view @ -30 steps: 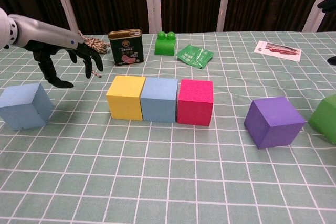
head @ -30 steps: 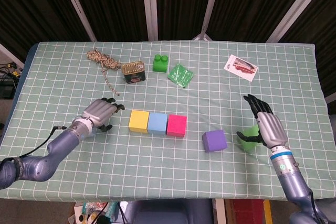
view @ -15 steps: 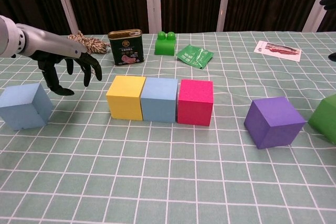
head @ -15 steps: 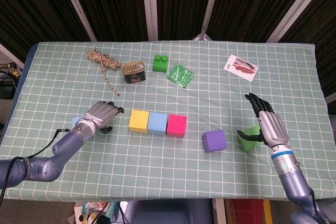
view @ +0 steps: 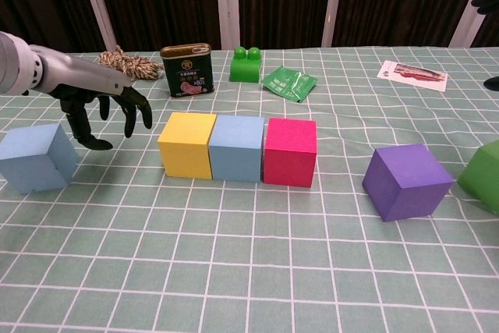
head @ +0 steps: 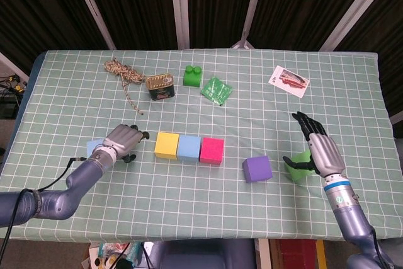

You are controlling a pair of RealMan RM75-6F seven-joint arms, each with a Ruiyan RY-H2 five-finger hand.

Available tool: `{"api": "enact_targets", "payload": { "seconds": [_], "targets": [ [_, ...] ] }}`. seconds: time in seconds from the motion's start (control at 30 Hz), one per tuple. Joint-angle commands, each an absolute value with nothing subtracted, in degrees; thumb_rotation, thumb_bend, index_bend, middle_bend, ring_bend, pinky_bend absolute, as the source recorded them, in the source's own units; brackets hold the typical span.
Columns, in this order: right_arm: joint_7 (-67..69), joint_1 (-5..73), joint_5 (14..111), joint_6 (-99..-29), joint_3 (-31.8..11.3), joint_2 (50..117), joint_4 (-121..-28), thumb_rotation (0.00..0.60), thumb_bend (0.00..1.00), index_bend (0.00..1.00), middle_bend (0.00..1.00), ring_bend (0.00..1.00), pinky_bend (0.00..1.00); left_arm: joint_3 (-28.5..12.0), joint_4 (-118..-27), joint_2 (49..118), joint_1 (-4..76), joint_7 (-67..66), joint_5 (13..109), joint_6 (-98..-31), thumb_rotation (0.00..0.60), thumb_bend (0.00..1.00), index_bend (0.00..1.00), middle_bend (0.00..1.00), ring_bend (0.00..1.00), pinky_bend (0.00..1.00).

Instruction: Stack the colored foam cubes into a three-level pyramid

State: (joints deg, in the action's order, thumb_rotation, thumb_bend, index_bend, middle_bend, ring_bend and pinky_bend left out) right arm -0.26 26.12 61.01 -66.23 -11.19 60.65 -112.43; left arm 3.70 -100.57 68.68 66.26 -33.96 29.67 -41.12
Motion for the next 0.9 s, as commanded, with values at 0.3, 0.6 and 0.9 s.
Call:
{"api": "enact_targets", "payload": {
  "seconds": [0.3,0.6,0.9],
  "targets": [
    [0.2,25.6,61.2,-66.4,-11.7,60.4,-112.6,0.6,0.25,0.0,0.0,0.0,0.0,4.3,-100.7,70.2,68.4,-34.3,29.0,-41.1,0.6,0.49,0.23,0.31,0.16,0.27],
    [0.3,25.4,61.4,-66.3,-12.0,60.6,-112.8,0.6,0.25,0.0,0.0,0.0,0.0,5.4,-101.3,70.4,69.8,-34.6,27.9,-41.1,0.6,0.49,0.24,0.32,0.17,0.27],
    [0.1,25.2,61.5,-66.2,-12.1,60.7,-112.8,0.6,0.25,0.0,0.0,0.0,0.0,6.2,-102.0,70.6,70.6,-34.4,27.8,-41.5,0.6,0.49,0.24,0.32,0.17,0.27]
  ]
}}
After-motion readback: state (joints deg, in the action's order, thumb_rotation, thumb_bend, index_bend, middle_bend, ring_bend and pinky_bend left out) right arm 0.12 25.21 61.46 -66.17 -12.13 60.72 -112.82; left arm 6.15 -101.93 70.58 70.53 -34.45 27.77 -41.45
